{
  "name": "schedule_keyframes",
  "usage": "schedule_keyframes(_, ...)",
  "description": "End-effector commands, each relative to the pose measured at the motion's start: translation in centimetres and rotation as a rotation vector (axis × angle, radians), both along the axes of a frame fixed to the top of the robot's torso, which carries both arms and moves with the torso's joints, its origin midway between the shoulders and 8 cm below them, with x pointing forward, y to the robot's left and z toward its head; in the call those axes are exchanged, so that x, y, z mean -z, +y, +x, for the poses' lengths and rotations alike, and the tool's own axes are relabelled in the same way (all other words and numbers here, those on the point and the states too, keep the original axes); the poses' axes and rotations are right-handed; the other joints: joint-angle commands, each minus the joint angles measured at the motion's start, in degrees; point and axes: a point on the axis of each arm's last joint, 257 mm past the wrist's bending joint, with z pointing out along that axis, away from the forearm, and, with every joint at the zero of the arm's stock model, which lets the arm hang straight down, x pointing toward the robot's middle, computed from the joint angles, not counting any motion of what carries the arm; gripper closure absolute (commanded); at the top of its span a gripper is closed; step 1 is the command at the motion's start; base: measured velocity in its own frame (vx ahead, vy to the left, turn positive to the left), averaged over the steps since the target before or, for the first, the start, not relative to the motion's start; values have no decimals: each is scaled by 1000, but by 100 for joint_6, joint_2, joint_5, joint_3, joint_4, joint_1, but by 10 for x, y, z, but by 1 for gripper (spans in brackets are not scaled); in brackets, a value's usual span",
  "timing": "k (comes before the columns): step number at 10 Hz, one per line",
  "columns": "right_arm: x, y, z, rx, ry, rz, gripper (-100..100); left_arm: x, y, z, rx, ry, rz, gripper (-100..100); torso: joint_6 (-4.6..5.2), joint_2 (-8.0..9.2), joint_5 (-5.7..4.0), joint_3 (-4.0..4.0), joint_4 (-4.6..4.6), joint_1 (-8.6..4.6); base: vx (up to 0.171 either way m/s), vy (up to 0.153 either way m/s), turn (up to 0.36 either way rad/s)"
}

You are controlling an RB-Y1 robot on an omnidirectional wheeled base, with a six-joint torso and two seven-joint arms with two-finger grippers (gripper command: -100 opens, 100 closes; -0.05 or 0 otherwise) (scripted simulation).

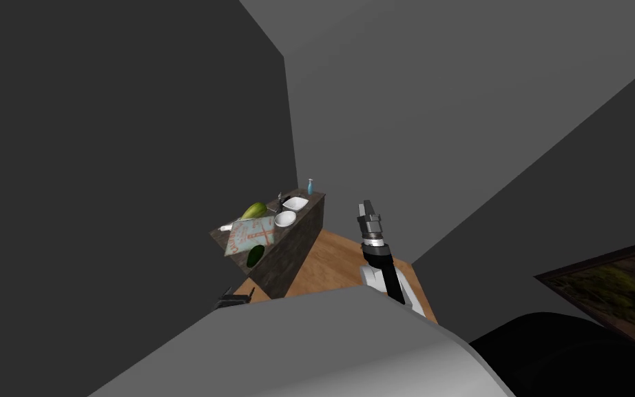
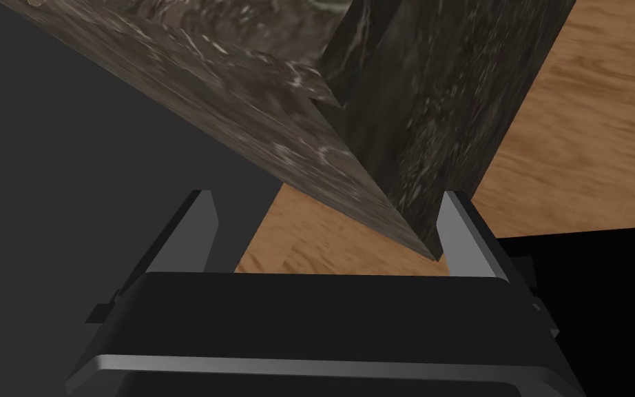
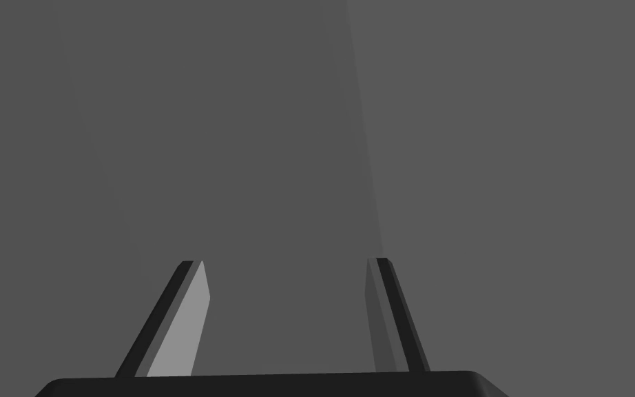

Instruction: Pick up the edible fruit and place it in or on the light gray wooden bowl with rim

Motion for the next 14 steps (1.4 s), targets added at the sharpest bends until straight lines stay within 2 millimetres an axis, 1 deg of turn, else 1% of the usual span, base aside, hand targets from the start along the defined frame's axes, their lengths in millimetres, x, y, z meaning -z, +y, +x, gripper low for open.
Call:
schedule_keyframes(1,0,0,0,0,0,0,0,1,4,-15,-30,30,-41,-100,0,0,0,0,0,0,63,-28,-17)
schedule_keyframes(2,0,0,0,0,0,0,0,0,8,-27,-57,48,-71,-100,0,2,0,1,0,2,78,-37,-26)
schedule_keyframes(3,0,0,0,0,0,0,0,1,7,-27,-56,51,-73,-100,0,-2,0,-1,0,-1,61,-24,-2)
schedule_keyframes(7,0,0,0,0,0,0,0,-6,20,-72,-152,125,-178,-100,0,-1,-1,0,0,0,75,-32,-26)
schedule_keyframes(11,0,0,0,0,0,0,0,-21,29,-106,-226,178,-246,-100,1,-7,1,-4,-1,6,88,-24,-33)
schedule_keyframes(14,0,0,0,0,0,0,0,-36,35,-123,-265,203,-275,-100,1,-2,1,-1,0,6,74,-16,-39)
